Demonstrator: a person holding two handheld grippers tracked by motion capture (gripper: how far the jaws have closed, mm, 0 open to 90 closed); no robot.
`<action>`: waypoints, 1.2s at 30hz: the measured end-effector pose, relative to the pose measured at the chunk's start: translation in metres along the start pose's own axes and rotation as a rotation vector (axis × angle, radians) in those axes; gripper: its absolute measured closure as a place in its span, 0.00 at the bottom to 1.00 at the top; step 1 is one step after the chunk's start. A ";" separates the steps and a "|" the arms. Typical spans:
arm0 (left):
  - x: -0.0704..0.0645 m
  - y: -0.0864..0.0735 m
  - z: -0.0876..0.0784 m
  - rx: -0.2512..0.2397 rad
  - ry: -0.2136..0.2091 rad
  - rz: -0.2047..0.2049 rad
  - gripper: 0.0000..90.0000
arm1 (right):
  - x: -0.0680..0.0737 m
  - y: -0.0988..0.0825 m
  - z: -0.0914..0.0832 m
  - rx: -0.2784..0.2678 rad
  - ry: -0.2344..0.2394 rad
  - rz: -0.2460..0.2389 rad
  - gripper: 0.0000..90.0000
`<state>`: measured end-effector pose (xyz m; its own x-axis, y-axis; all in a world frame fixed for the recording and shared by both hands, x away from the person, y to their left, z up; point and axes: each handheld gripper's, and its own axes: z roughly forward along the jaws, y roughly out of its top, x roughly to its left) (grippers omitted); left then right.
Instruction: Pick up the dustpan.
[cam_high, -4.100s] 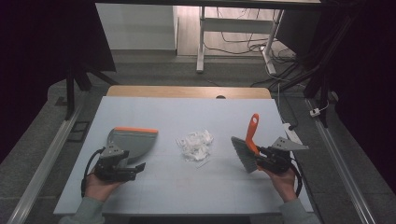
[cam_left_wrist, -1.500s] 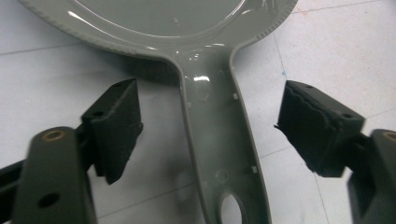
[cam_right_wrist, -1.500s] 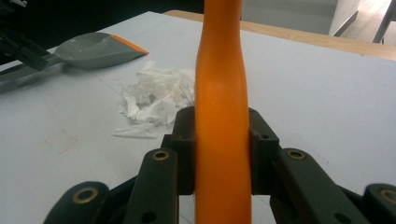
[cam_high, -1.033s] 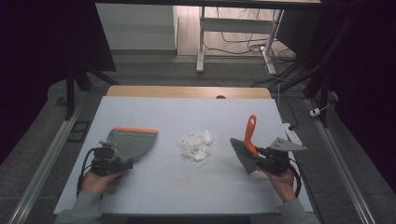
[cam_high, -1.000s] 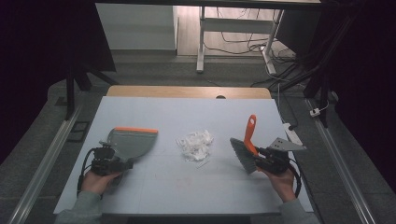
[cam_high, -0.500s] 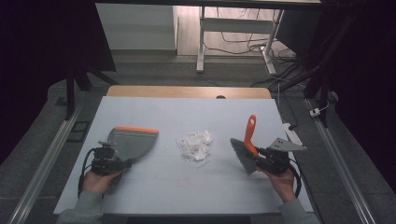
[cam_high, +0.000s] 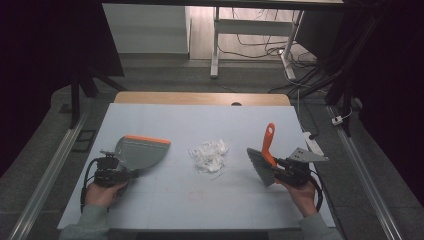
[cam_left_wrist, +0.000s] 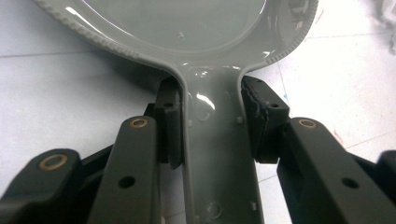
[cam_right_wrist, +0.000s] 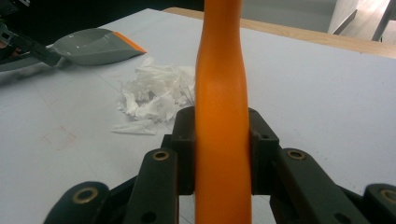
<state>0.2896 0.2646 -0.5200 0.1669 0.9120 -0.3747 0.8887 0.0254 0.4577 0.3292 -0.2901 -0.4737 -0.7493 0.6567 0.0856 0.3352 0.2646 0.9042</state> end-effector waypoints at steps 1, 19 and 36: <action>0.000 0.000 -0.001 -0.006 0.001 0.002 0.68 | 0.000 0.000 0.000 0.000 0.000 0.001 0.78; 0.000 -0.004 -0.015 -0.110 0.021 0.065 0.69 | 0.000 0.001 -0.002 -0.013 -0.001 0.007 0.78; 0.007 -0.005 -0.035 -0.207 -0.053 0.156 0.69 | 0.000 0.002 -0.004 -0.039 0.003 0.019 0.78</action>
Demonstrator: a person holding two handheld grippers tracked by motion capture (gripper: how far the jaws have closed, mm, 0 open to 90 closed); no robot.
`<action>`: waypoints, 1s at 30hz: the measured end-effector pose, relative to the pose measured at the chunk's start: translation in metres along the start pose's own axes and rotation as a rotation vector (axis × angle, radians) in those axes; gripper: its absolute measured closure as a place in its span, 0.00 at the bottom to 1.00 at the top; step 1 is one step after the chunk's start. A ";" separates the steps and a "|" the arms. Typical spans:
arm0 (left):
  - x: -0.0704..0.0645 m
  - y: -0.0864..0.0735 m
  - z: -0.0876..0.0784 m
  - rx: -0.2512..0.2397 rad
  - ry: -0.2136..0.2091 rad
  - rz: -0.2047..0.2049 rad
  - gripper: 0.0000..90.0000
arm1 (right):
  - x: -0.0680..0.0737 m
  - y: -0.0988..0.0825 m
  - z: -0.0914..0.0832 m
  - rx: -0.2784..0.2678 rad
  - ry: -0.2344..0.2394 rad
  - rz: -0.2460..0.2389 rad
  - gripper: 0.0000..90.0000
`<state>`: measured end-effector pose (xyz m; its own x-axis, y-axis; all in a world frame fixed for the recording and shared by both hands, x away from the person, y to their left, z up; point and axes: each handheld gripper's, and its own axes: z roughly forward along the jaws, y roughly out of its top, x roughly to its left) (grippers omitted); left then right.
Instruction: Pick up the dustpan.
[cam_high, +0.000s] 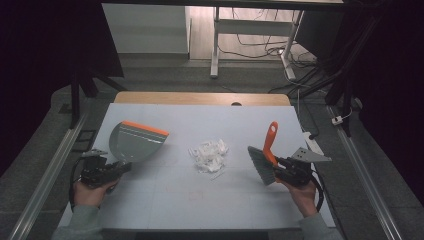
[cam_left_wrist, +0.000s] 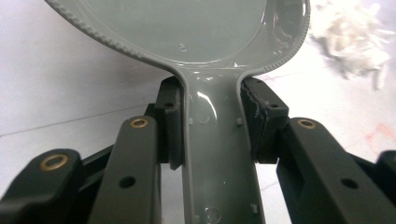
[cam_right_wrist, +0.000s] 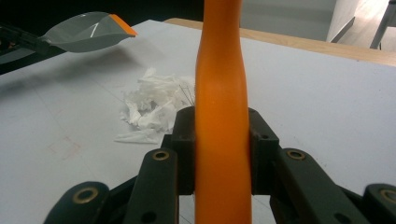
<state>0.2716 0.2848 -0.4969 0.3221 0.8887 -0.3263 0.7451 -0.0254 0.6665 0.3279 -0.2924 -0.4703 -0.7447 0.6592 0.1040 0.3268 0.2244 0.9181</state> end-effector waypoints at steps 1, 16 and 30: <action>0.000 0.000 0.000 0.000 0.000 0.000 0.69 | 0.000 0.000 0.000 -0.001 0.000 0.000 0.78; 0.000 0.003 -0.011 -0.020 -0.076 0.098 0.69 | 0.000 0.001 0.000 -0.008 -0.003 -0.006 0.78; -0.007 0.005 -0.020 -0.026 -0.148 0.206 0.69 | 0.000 0.001 -0.001 -0.009 -0.004 -0.005 0.78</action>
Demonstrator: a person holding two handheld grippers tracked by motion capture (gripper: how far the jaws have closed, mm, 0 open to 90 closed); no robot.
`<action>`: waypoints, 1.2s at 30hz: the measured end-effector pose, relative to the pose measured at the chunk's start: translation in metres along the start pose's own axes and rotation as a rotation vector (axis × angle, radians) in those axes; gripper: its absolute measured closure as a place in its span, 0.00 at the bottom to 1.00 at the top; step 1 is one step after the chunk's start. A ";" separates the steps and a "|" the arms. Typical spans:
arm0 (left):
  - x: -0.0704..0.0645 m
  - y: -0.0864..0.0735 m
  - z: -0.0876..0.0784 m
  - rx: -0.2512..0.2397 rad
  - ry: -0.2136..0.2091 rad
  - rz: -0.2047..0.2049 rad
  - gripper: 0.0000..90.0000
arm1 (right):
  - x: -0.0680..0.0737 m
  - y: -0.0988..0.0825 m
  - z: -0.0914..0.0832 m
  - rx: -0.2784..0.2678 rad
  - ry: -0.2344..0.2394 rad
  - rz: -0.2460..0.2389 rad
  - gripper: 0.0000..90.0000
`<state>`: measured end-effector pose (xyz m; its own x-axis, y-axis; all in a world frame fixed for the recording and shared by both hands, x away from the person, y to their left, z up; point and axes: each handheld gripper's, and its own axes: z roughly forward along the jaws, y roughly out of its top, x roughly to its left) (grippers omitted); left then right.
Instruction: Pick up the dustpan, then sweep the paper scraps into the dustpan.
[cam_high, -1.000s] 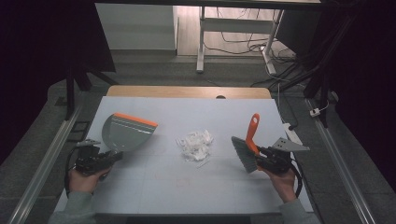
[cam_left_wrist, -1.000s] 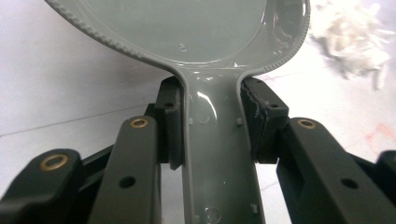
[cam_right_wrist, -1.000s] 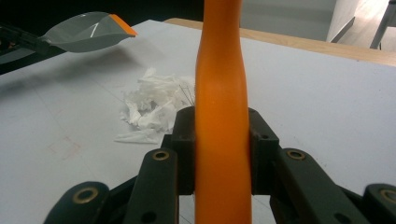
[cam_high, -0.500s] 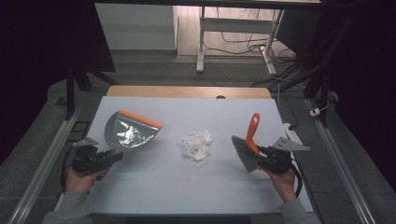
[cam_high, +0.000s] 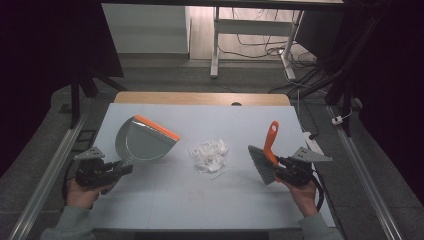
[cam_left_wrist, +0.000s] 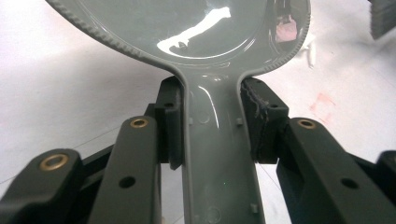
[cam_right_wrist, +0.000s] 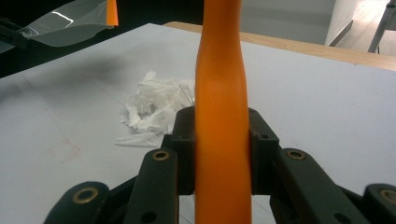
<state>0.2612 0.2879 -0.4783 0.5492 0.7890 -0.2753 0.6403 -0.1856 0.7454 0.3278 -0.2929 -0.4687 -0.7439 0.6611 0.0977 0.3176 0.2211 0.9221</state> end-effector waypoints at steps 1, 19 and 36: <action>-0.001 0.000 0.000 0.002 -0.005 0.005 0.69 | 0.000 0.000 0.000 -0.001 0.001 0.000 0.78; -0.013 0.001 -0.003 0.059 -0.061 0.080 0.69 | 0.001 0.002 0.002 -0.007 0.005 -0.004 0.78; -0.018 -0.002 0.007 0.145 -0.111 0.118 0.68 | 0.002 0.013 0.016 -0.007 0.009 -0.012 0.78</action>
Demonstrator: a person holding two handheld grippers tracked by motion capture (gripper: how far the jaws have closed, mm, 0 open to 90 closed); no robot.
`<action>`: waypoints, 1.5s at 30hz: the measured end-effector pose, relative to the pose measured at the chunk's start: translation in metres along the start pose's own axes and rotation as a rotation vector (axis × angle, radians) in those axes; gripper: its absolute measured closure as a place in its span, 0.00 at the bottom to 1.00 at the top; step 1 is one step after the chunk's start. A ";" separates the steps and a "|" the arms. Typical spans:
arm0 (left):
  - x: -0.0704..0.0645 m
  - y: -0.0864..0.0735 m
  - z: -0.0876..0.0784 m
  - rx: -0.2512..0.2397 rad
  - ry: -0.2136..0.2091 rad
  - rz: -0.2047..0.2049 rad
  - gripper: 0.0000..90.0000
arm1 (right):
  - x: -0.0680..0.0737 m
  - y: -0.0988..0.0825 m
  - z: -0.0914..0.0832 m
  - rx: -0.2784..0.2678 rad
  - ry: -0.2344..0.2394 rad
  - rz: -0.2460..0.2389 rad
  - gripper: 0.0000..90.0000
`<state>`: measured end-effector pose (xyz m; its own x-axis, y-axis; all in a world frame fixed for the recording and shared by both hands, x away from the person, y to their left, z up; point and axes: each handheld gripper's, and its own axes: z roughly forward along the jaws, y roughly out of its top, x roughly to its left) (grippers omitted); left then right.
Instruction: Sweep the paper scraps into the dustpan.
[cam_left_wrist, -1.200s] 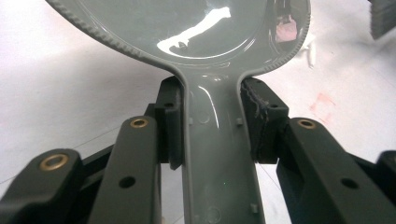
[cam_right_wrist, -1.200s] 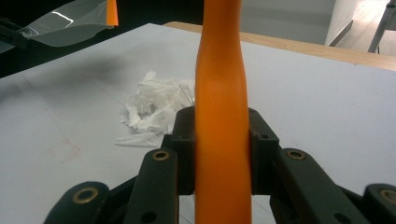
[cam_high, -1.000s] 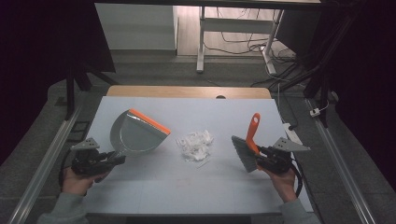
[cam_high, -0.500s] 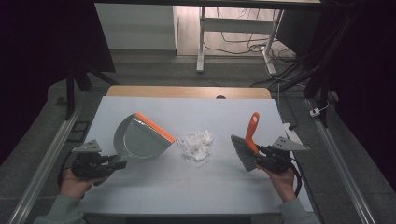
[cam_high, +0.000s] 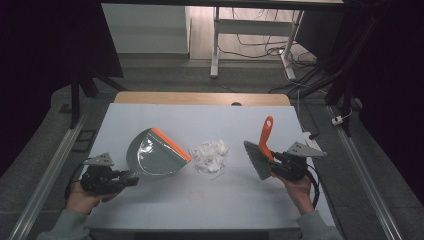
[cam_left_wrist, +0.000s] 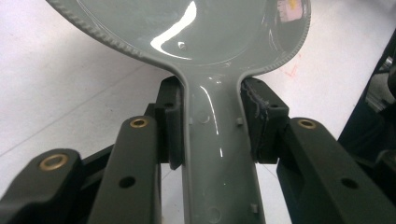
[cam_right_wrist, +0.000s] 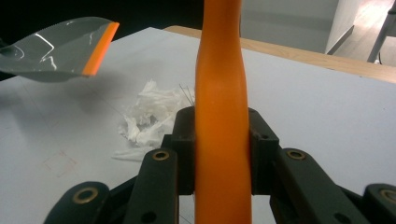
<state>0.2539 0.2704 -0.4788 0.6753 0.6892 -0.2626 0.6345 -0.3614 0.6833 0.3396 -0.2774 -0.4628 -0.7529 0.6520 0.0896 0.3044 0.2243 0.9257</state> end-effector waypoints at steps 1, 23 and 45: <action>0.000 0.000 0.000 0.006 -0.004 0.005 0.68 | 0.000 0.002 0.003 0.004 0.000 -0.004 0.78; -0.007 -0.003 0.010 0.042 -0.037 0.026 0.68 | 0.002 0.020 0.031 0.021 -0.019 0.011 0.78; -0.017 0.000 0.022 0.072 -0.064 0.055 0.68 | 0.004 0.039 0.064 0.044 -0.044 -0.013 0.78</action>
<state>0.2510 0.2453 -0.4892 0.7309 0.6264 -0.2712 0.6201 -0.4433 0.6473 0.3863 -0.2198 -0.4496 -0.7308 0.6799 0.0609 0.3212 0.2638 0.9095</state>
